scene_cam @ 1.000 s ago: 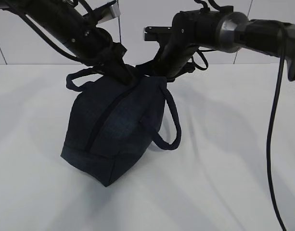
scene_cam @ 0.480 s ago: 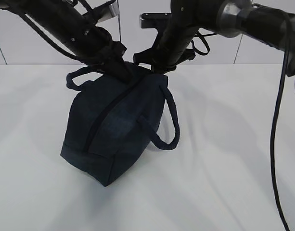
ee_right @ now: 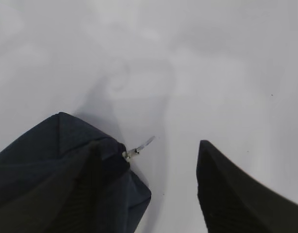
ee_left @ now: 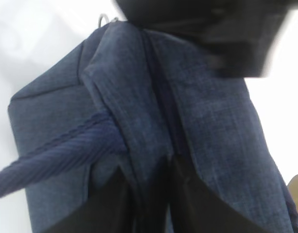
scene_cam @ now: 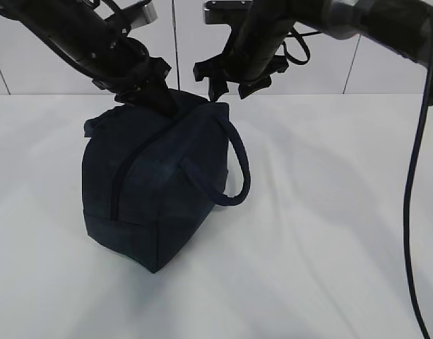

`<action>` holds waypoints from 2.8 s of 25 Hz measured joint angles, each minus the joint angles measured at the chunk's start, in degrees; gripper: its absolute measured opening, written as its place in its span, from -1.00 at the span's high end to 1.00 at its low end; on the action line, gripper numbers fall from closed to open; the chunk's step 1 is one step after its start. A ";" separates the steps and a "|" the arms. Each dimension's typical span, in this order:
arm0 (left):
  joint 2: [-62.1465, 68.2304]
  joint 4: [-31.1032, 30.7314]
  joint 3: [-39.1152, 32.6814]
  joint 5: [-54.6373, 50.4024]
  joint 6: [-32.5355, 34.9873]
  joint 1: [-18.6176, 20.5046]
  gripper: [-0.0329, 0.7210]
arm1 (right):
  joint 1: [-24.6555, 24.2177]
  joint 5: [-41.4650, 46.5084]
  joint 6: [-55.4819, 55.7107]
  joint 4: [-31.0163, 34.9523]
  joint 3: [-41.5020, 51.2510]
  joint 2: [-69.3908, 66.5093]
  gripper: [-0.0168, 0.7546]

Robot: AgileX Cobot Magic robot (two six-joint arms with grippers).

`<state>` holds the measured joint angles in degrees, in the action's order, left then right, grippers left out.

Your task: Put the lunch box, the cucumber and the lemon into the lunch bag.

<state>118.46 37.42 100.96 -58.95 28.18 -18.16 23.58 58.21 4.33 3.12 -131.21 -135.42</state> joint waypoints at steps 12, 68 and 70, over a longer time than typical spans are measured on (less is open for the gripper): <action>-0.61 -0.24 2.03 -4.48 -2.33 2.35 0.21 | 0.12 10.47 0.00 -4.38 -4.31 4.59 -0.26; -64.47 -25.74 -22.11 -13.34 -17.33 2.56 0.31 | 0.22 14.14 -2.73 -4.10 57.31 84.59 -0.26; -67.45 -25.74 -24.02 -13.34 -17.36 2.56 0.31 | 0.22 14.23 -2.73 -4.21 59.63 88.22 -0.26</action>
<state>51.02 11.68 76.95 -72.29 10.82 -15.60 23.80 72.44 1.60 -1.08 -71.59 -47.20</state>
